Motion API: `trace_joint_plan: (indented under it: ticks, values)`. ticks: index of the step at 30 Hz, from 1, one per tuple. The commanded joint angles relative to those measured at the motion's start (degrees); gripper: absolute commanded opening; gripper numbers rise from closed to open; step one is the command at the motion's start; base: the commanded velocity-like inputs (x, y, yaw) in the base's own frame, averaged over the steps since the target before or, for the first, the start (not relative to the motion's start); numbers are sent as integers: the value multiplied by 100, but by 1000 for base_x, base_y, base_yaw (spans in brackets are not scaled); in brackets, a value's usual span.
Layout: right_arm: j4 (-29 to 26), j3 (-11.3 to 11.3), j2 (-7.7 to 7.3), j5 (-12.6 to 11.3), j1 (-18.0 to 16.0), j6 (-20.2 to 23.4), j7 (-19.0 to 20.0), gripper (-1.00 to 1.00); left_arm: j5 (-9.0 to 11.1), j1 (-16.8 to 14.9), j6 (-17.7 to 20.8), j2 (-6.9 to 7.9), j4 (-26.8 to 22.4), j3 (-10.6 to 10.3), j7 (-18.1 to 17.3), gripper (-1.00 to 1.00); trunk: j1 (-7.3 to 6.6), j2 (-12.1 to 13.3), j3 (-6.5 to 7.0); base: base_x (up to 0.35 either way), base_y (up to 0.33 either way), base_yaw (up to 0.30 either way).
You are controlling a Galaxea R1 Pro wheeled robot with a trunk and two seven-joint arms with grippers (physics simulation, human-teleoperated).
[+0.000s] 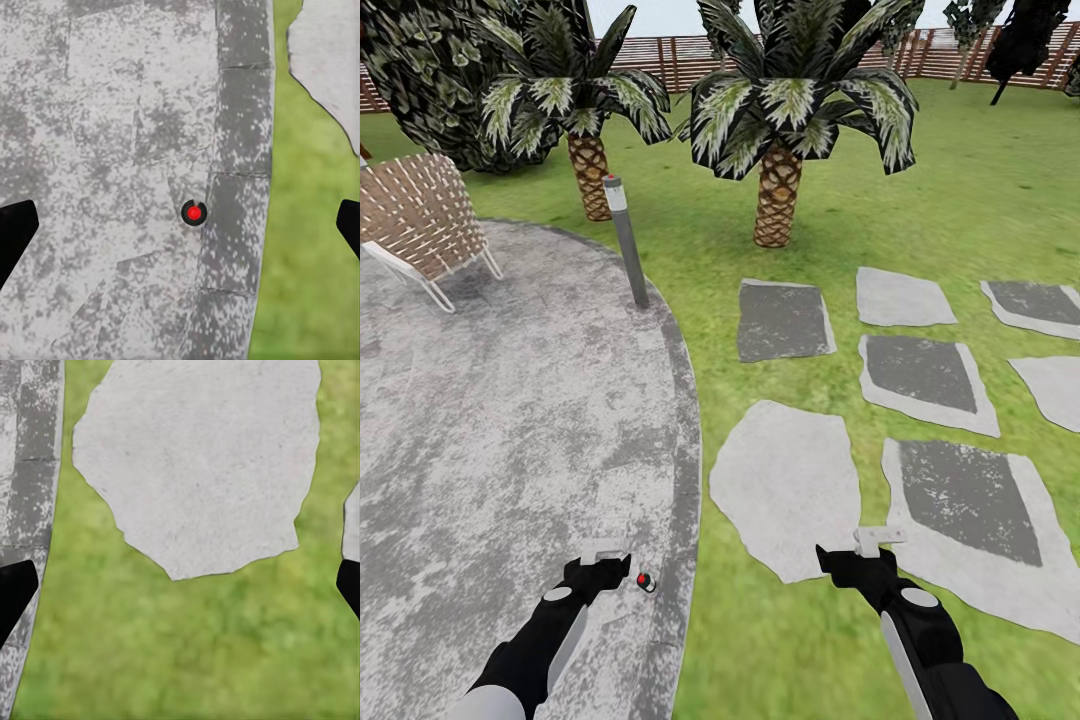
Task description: Pick up the pesticide atomizer in the garden and spray insectifuge to fully cover both potted plants in the garden.
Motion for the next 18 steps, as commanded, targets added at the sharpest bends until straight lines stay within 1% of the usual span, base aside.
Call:
trace_joint_plan:
  ticks: [1,9,18]
  values:
    - [-8,0,0,4,-3,29,7,100,0,0,34,-2,-11,7,6,100,0,-2,-4,0,0,0]
    - [-9,-1,0,4,0,28,0,100,0,1,34,0,-11,14,3,100,0,-2,-4,0,0,0]
    - [-9,1,0,4,-2,-36,-2,100,0,1,34,0,-11,17,2,100,197,-363,-165,0,0,0]
